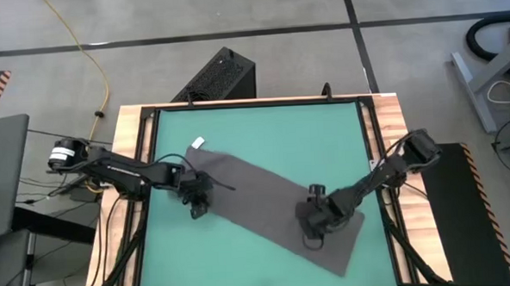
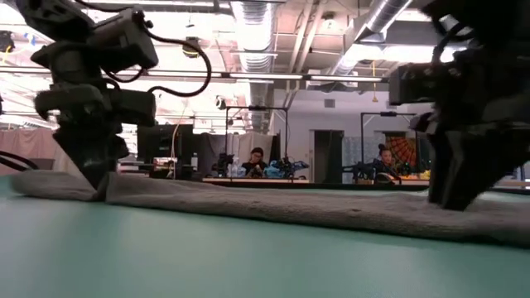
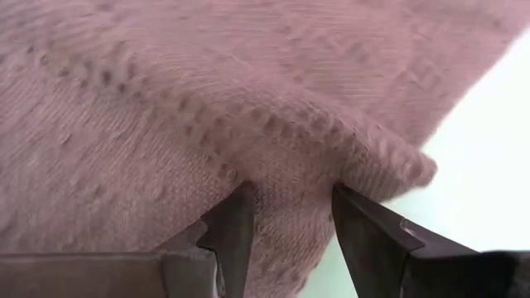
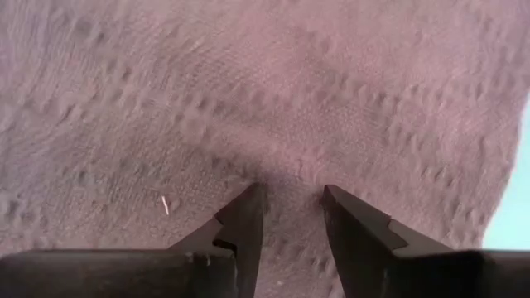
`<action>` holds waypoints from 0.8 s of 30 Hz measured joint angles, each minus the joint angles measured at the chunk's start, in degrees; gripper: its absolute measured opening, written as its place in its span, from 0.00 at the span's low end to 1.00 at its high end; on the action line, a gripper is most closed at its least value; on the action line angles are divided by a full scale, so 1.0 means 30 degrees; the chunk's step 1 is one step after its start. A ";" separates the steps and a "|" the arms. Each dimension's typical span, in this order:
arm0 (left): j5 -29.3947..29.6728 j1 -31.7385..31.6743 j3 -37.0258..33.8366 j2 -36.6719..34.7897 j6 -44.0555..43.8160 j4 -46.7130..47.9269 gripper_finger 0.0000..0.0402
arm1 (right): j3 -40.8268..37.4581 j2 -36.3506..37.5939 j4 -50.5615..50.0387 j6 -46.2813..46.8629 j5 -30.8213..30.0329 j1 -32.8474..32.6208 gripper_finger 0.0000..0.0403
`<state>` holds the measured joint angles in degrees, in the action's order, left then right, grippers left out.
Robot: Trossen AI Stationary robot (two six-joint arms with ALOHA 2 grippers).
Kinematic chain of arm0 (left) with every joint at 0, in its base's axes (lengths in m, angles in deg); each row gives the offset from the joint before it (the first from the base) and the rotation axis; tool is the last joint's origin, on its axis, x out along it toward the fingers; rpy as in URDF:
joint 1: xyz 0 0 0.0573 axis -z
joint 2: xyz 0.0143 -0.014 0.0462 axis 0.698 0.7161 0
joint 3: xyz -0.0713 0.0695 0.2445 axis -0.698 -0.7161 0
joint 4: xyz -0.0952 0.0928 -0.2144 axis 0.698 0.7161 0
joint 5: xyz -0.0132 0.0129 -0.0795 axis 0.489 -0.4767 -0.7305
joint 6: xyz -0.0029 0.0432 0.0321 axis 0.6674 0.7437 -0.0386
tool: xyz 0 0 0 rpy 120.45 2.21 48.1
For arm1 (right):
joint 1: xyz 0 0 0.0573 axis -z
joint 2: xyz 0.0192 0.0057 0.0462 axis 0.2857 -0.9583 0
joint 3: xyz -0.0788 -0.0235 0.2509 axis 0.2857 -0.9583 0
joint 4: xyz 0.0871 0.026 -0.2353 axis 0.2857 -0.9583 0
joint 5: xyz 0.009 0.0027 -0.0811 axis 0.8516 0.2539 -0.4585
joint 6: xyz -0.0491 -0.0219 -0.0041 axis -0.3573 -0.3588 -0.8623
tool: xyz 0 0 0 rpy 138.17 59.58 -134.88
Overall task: Roll towel
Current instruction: Roll the gray towel
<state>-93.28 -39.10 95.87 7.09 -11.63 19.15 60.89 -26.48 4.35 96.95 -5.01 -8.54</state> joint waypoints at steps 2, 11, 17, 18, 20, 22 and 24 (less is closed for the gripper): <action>-0.1126 0.0760 -0.0035 0.0009 -0.0778 -0.0559 0.39 | -0.0327 0.0002 0.0127 -0.1289 -0.0307 0.1392 0.35; -0.3891 0.3751 -0.0101 0.0083 -0.3106 -0.8495 0.39 | 0.1180 -0.0134 -0.0963 -0.8813 -0.5624 0.6942 0.32; -0.3840 0.4334 -0.0050 -0.0137 -0.2546 -1.4350 0.39 | 0.4438 0.0260 -0.4867 -1.0538 -0.5389 0.8579 0.32; -0.3637 0.4332 -0.0010 -0.0192 -0.2213 -1.4448 0.39 | 0.4978 0.0347 -0.5545 -1.0248 -0.5080 0.8603 0.32; -0.2881 0.4265 0.0069 -0.0415 -0.1471 -1.3604 0.39 | 0.5795 0.0642 -0.6339 -0.9067 -0.3791 0.8496 0.32; -0.1757 0.4148 0.0195 -0.0529 -0.0857 -1.2447 0.39 | 0.5912 0.0986 -0.6338 -0.7576 -0.1390 0.8147 0.32; -0.0626 0.4059 0.0207 -0.0609 -0.0466 -1.0866 0.39 | 0.5333 0.1274 -0.5858 -0.6363 0.0839 0.7555 0.32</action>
<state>-95.16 -26.92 96.49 5.26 -13.03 -13.45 76.89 -22.66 -13.23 77.86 -2.50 14.12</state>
